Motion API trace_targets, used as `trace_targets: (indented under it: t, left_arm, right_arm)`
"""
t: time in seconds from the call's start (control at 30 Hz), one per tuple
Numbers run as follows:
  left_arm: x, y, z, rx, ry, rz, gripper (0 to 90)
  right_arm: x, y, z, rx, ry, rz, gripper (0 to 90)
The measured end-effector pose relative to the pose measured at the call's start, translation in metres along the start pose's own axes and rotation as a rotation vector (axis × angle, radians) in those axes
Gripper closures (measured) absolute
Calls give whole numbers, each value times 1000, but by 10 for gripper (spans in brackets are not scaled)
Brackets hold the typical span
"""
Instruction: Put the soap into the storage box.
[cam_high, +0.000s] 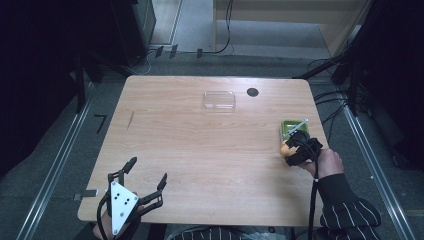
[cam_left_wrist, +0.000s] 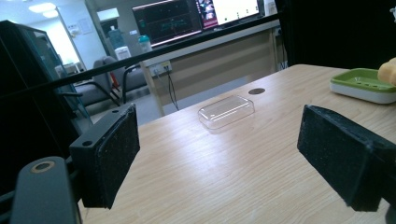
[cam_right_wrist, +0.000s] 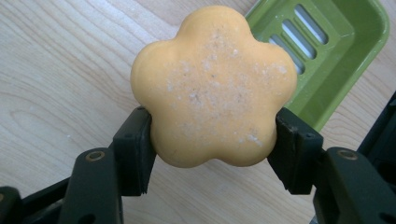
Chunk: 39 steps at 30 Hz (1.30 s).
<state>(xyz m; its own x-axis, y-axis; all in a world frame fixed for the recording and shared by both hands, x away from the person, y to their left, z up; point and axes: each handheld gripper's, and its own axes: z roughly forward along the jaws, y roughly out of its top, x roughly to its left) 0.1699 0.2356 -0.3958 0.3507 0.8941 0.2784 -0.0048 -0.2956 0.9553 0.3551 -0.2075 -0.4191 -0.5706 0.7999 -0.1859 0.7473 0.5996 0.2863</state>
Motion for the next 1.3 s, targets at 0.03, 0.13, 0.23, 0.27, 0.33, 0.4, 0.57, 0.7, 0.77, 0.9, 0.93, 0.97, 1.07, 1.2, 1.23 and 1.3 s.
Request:
trace_targets:
  t: [0.03, 0.13, 0.23, 0.27, 0.33, 0.4, 0.57, 0.7, 0.77, 0.9, 0.93, 0.97, 1.07, 1.2, 1.23, 1.3]
  left_arm:
    - [0, 0, 0, 1, 0, 1, 130]
    - [0, 0, 0, 1, 0, 2, 130]
    - [0, 0, 0, 2, 0, 5, 130]
    - [0, 0, 0, 2, -1, 5, 130]
    - [-1, 0, 0, 3, -2, 6, 130]
    - [-1, 0, 0, 3, -3, 7, 130]
    - [-1, 0, 0, 3, 0, 3, 130]
    - [0, 0, 0, 4, -1, 5, 130]
    - [-1, 0, 0, 4, -1, 5, 130]
    - [-1, 0, 0, 3, -2, 5, 130]
    - [-1, 0, 0, 4, -2, 5, 130]
    - [-1, 0, 0, 4, -2, 6, 130]
    - [-1, 0, 0, 4, -2, 5, 130]
    - [-1, 0, 1, 4, -3, 7, 130]
    - [-1, 0, 1, 4, -3, 6, 130]
    - [-1, 0, 1, 4, -1, 5, 130]
  right_arm:
    - [0, 0, 0, 0, 0, -1, 403]
    - [-3, 1, 0, -5, -3, -2, 403]
    - [-5, 3, -1, -6, -8, 2, 403]
    - [-5, 4, -1, -8, -8, 10, 403]
    - [-7, 5, -2, -13, -7, 16, 403]
    - [-9, 8, -3, -16, -9, 19, 403]
    - [-12, 13, -4, -26, -11, 31, 403]
    - [-14, 16, -5, -32, -13, 38, 403]
    - [-14, 17, -5, -33, -8, 41, 403]
    - [-17, 19, -4, -38, -10, 47, 403]
    - [-18, 20, -4, -37, -9, 48, 403]
    - [-19, 20, -3, -37, -12, 54, 404]
    - [-22, 21, -3, -36, -14, 65, 403]
    - [-28, 22, -2, -38, -18, 77, 404]
    - [-29, 22, -1, -40, -17, 80, 403]
    - [-32, 23, 0, -38, -17, 88, 403]
